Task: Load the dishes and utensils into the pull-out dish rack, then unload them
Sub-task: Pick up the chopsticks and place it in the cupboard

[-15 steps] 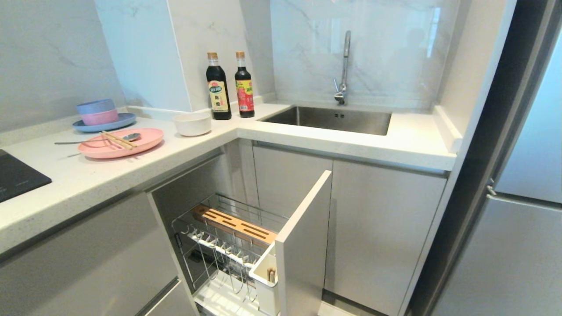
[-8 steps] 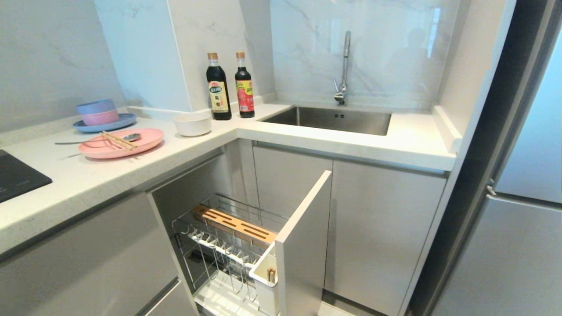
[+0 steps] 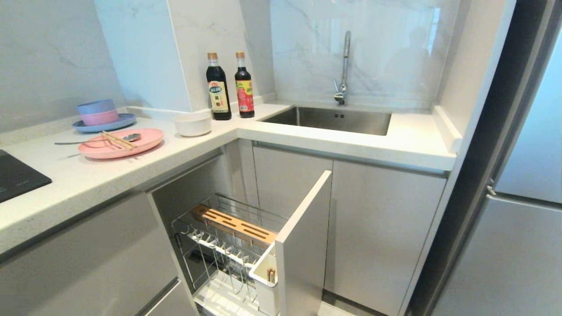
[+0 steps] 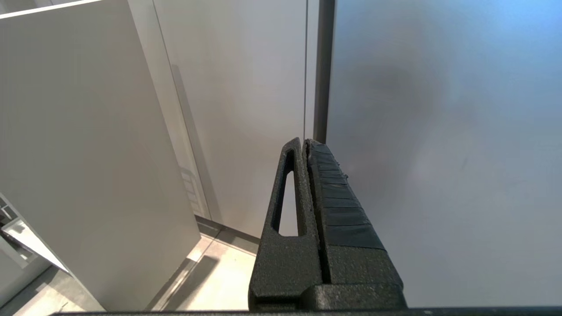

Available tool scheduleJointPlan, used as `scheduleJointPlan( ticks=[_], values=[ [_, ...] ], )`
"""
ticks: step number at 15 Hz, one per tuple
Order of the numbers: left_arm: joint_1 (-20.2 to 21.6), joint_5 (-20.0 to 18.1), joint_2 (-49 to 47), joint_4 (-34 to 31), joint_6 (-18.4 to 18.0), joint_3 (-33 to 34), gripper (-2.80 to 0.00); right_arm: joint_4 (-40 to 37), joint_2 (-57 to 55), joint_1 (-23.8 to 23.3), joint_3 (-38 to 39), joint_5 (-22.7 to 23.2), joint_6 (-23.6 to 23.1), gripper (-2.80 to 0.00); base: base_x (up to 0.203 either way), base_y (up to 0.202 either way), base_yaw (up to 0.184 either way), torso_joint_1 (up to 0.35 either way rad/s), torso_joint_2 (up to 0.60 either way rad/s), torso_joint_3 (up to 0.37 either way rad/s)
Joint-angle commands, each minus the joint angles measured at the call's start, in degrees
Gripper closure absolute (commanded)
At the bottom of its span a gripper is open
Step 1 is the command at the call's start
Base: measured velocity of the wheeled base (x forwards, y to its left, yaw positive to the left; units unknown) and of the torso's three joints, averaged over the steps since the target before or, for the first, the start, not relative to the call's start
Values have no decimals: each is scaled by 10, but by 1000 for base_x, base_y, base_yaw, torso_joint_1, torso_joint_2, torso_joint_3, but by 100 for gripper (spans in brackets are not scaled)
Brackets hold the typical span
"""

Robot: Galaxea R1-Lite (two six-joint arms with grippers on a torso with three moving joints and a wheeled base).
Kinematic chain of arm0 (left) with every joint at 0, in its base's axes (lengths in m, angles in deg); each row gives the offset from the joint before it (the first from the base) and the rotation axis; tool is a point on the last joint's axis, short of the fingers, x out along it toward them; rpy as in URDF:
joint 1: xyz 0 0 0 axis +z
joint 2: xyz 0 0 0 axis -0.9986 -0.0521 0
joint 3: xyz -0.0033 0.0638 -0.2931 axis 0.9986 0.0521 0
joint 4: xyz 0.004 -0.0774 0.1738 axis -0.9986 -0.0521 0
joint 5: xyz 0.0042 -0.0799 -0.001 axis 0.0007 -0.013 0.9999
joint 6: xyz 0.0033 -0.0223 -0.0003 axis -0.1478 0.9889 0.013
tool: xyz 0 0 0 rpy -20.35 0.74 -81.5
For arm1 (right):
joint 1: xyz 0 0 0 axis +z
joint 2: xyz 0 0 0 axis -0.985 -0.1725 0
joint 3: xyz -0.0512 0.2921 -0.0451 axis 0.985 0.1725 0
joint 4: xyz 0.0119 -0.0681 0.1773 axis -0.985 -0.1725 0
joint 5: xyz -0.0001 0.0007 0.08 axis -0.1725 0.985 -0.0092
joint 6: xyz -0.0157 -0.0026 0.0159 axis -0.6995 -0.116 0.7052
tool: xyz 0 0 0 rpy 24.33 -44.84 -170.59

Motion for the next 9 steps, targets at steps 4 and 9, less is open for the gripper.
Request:
scheduleJointPlan(
  ticks=[4,9],
  values=[
    [-1,-5,0,-27,39,8,0,0,0,0,1,0,0,0,0,0,0,0,0,0],
    [-1,23,0,-22,91,10,0,0,0,0,1,0,0,0,0,0,0,0,0,0]
  ],
)
